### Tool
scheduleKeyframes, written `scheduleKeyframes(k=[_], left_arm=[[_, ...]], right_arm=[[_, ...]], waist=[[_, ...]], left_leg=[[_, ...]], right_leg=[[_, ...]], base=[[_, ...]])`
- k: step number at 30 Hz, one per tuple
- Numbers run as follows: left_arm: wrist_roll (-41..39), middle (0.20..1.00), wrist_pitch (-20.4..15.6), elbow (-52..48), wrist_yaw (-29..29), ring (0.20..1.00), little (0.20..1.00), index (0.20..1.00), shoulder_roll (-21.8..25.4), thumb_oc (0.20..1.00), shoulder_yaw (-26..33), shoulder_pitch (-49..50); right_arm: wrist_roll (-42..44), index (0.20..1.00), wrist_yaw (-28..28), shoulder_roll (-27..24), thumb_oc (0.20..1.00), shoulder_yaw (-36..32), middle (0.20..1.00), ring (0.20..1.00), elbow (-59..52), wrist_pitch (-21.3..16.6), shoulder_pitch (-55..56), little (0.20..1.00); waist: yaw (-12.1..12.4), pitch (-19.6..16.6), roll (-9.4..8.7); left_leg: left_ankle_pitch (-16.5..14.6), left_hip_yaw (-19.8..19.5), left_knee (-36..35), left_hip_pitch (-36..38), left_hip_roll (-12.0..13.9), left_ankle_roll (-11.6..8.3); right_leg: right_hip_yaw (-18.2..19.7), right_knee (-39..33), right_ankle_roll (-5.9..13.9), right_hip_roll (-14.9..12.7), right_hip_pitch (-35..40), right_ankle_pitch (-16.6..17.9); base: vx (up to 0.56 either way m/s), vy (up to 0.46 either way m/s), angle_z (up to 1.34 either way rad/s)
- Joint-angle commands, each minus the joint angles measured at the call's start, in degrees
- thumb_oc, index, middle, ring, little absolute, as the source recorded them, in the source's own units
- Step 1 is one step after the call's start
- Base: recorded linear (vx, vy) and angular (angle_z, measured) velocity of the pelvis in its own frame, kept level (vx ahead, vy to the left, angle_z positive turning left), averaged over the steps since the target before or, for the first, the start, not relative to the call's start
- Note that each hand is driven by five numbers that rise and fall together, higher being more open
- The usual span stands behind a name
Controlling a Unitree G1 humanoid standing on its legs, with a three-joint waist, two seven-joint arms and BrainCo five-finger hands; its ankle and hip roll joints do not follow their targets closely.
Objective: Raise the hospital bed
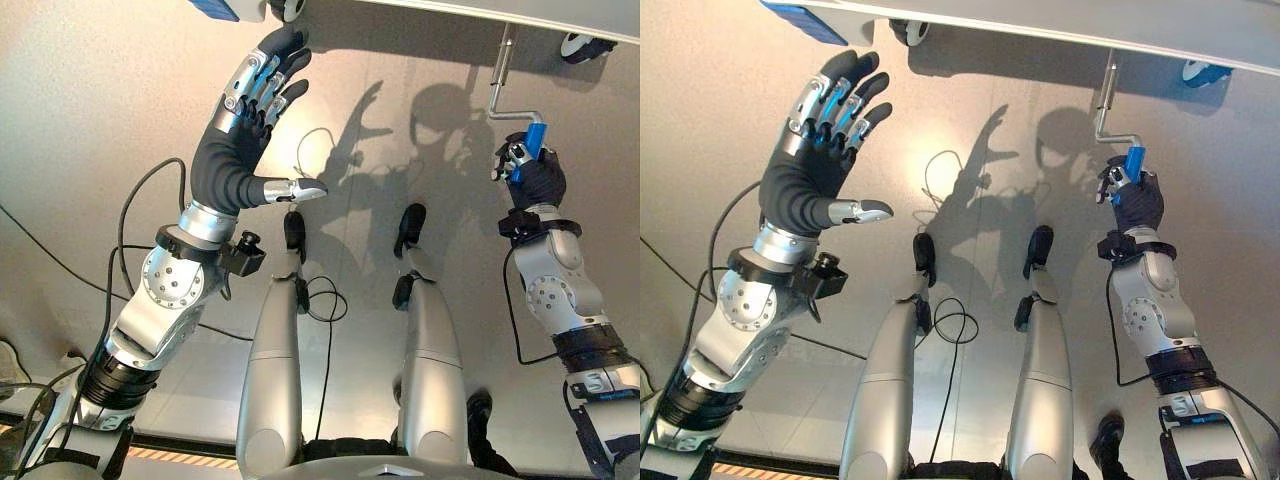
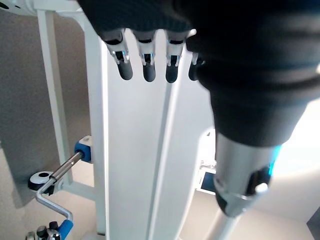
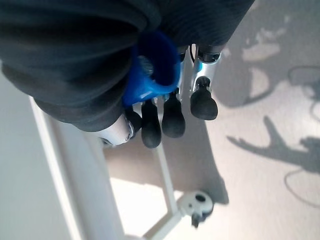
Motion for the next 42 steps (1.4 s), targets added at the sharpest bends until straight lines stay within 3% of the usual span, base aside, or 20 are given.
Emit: scheduleKeyframes(k=[1,4,9,10,11,12,13,14,15,17,18,19,20,21,23,26,27,28,32,42], left_arm=[[2.1,1.000,-1.6,-5.9,-0.8,1.000,1.000,1.000,1.9,1.000,2.7,2.5],[2.4,1.000,-1.6,-5.9,-0.7,1.000,1.000,1.000,2.2,1.000,2.7,2.5],[2.7,1.000,-1.3,-4.5,0.1,1.000,1.000,1.000,0.4,1.000,0.5,0.8],[2.6,1.000,-1.4,-4.3,0.3,1.000,1.000,1.000,0.0,1.000,-0.1,1.1],[2.4,1.000,-1.5,-4.1,0.3,1.000,1.000,1.000,-0.3,1.000,-0.2,0.4],[2.2,1.000,-1.5,-3.9,0.4,1.000,1.000,1.000,-0.7,1.000,-0.8,0.5],[1.8,1.000,-1.6,-3.5,0.6,1.000,1.000,1.000,-1.4,1.000,-1.2,-0.4],[1.8,1.000,-1.6,-3.4,0.6,1.000,1.000,1.000,-1.5,1.000,-1.3,0.0],[1.9,1.000,-1.7,-3.0,0.8,1.000,1.000,1.000,-1.8,1.000,-1.7,-0.9],[1.9,1.000,-1.8,-1.9,1.0,1.000,1.000,1.000,-2.7,1.000,-2.7,-1.4],[1.7,1.000,-1.6,-1.7,1.1,1.000,1.000,1.000,-3.1,1.000,-3.1,-1.1],[2.1,1.000,-1.5,-1.5,1.3,1.000,1.000,1.000,-3.6,1.000,-3.2,-1.5],[2.2,1.000,-1.2,-1.2,1.4,1.000,1.000,1.000,-4.1,1.000,-3.7,-1.4],[2.3,1.000,-1.2,-1.3,1.4,1.000,1.000,1.000,-4.0,1.000,-3.6,-1.8],[2.3,1.000,-1.0,-1.2,1.8,1.000,1.000,1.000,-4.8,1.000,-4.4,-1.7],[2.3,1.000,-1.0,-1.7,2.3,1.000,1.000,1.000,-4.9,1.000,-4.2,-1.8],[2.4,1.000,-1.1,-2.0,2.4,1.000,1.000,1.000,-4.7,1.000,-3.6,-2.3],[2.3,1.000,-1.2,-2.0,2.5,1.000,1.000,1.000,-5.0,1.000,-3.9,-1.9],[1.7,1.000,-1.7,-2.3,2.6,1.000,1.000,1.000,-4.7,1.000,-3.9,-1.9],[-1.7,1.000,-2.6,-2.4,1.9,1.000,1.000,1.000,-4.5,1.000,-6.9,-2.8]], right_arm=[[1.1,0.200,7.8,-2.0,0.200,-0.4,0.200,0.200,-20.1,-9.1,3.5,0.200],[1.2,0.200,8.1,-2.3,0.200,1.5,0.200,0.200,-20.9,-8.4,2.2,0.200],[1.9,0.200,8.3,2.2,0.200,12.6,0.200,0.200,-20.5,-6.4,-8.0,0.200],[1.7,0.200,8.2,3.0,0.200,14.0,0.200,0.200,-20.2,-6.1,-8.8,0.200],[1.7,0.200,7.9,3.9,0.200,15.5,0.200,0.200,-19.5,-5.8,-11.2,0.200],[1.5,0.200,7.7,4.6,0.200,16.3,0.200,0.200,-19.1,-5.7,-12.1,0.200],[1.4,0.200,7.1,6.0,0.200,17.6,0.200,0.200,-17.3,-5.5,-15.7,0.200],[1.4,0.200,7.1,6.1,0.200,17.8,0.200,0.200,-17.1,-5.5,-15.3,0.200],[0.8,0.200,6.4,6.6,0.200,18.2,0.200,0.200,-15.9,-5.4,-17.5,0.200],[0.5,0.200,5.6,7.8,0.200,18.6,0.200,0.200,-13.2,-5.4,-19.0,0.200],[-0.2,0.200,4.6,8.4,0.200,18.8,0.200,0.200,-12.5,-5.4,-19.1,0.200],[-0.9,0.200,4.3,8.7,0.200,18.6,0.200,0.200,-12.3,-5.2,-19.9,0.200],[-0.9,0.200,4.1,9.5,0.200,19.0,0.200,0.200,-12.0,-5.2,-19.4,0.200],[-0.9,0.200,4.1,9.4,0.200,18.8,0.200,0.200,-12.1,-5.2,-19.9,0.200],[-0.6,0.200,3.6,11.7,0.200,19.2,0.200,0.200,-10.9,-5.6,-20.2,0.200],[-0.9,0.200,3.2,13.3,0.200,19.8,0.200,0.200,-9.3,-5.6,-21.3,0.200],[-1.7,0.200,2.9,13.3,0.200,19.7,0.200,0.200,-8.9,-5.5,-22.4,0.200],[-1.7,0.200,2.7,13.9,0.200,19.9,0.200,0.200,-7.9,-5.4,-22.5,0.200],[-1.7,0.200,1.3,14.5,0.200,19.9,0.200,0.200,-3.8,-5.4,-26.3,0.200],[-0.1,0.200,-2.6,16.7,0.200,19.5,0.200,0.200,22.1,-3.0,-41.4,0.200]], waist=[[-0.7,-1.3,-1.59],[-0.4,-1.3,-1.67],[1.5,-1.3,-1.20],[1.9,-1.3,-1.16],[2.4,-1.3,-0.92],[2.7,-1.3,-0.88],[3.7,-1.3,-0.46],[3.5,-1.3,-0.53],[4.1,-1.3,-0.25],[4.9,-1.3,0.08],[5.2,-1.3,0.24],[5.6,-1.3,0.69],[5.8,-1.3,0.73],[5.8,-1.3,0.88],[6.3,-1.3,1.41],[6.8,-1.3,1.88],[7.0,-1.3,2.15],[7.0,-1.3,2.09],[7.7,-1.3,2.41],[9.7,-1.3,3.67]], left_leg=[[5.4,-1.4,-7.8,2.7,-0.6,-0.61],[5.4,-1.5,-7.8,2.8,-0.7,-0.59],[5.6,-2.2,-7.9,2.8,-1.2,-0.36],[3.7,-2.4,-7.5,4.3,-1.4,-0.62],[5.4,-2.6,-7.7,2.7,-1.6,-0.28],[3.7,-2.9,-7.3,4.2,-1.8,-0.55],[5.6,-3.2,-7.7,2.7,-2.1,-0.19],[3.8,-3.4,-7.4,4.1,-2.1,-0.47],[5.6,-3.6,-7.6,2.6,-2.4,-0.10],[5.6,-4.1,-7.7,2.6,-2.7,0.14],[3.8,-4.5,-7.6,4.1,-2.9,0.01],[5.6,-4.7,-8.0,2.5,-3.2,0.37],[3.8,-4.9,-7.6,3.9,-3.4,0.19],[5.6,-4.8,-7.9,2.4,-3.4,0.45],[3.7,-5.1,-7.5,3.7,-3.9,0.42],[3.3,-5.1,-7.3,3.5,-4.3,0.44],[5.3,-5.0,-7.7,1.9,-4.3,0.69],[3.3,-5.1,-7.3,3.3,-4.4,0.47],[3.1,-5.1,-7.2,3.0,-4.6,0.45],[2.9,-5.2,-7.3,2.1,-5.0,0.39]], right_leg=[[-2.3,2.6,1.03,2.3,6.5,-6.7],[-2.4,2.3,1.05,2.3,6.9,-6.6],[-3.3,1.8,1.11,1.6,7.8,-6.3],[-2.9,2.4,1.48,1.5,9.3,-8.1],[-3.6,2.0,1.04,1.3,8.1,-6.6],[-3.3,2.6,1.43,1.2,9.6,-8.3],[-4.2,2.0,1.08,0.9,8.7,-6.6],[-3.7,2.5,1.50,0.9,10.0,-8.2],[-4.4,1.7,1.16,0.7,9.0,-6.5],[-4.9,1.5,1.26,0.4,9.6,-6.3],[-4.5,2.0,1.70,0.3,11.0,-8.0],[-5.4,1.5,1.35,0.0,9.8,-6.4],[-5.0,2.1,1.87,-0.2,11.1,-8.0],[-5.7,1.5,1.45,-0.3,9.9,-6.5],[-5.2,1.8,2.04,-0.8,11.4,-7.9],[-5.1,1.8,2.08,-1.2,11.5,-8.1],[-5.7,1.0,1.70,-1.3,10.3,-6.4],[-5.0,1.7,2.12,-1.4,11.5,-8.1],[-5.0,1.3,2.22,-1.7,11.5,-7.9],[-4.9,0.7,2.39,-2.2,11.0,-7.7]], base=[[0.00,0.000,0.00],[0.00,0.000,0.00],[0.02,0.001,0.01],[0.00,0.000,0.00],[0.08,-0.016,-0.02],[-0.06,0.035,-0.01],[0.07,-0.004,0.00],[-0.06,0.044,0.03],[0.07,0.000,0.06],[0.00,0.013,0.11],[-0.05,0.036,0.12],[0.08,-0.002,0.09],[-0.05,0.045,0.10],[0.01,0.043,0.16],[0.05,0.044,0.14],[0.02,0.037,0.03],[0.02,0.036,0.01],[0.01,0.045,0.01],[0.04,0.031,0.01],[0.02,0.021,0.03]])
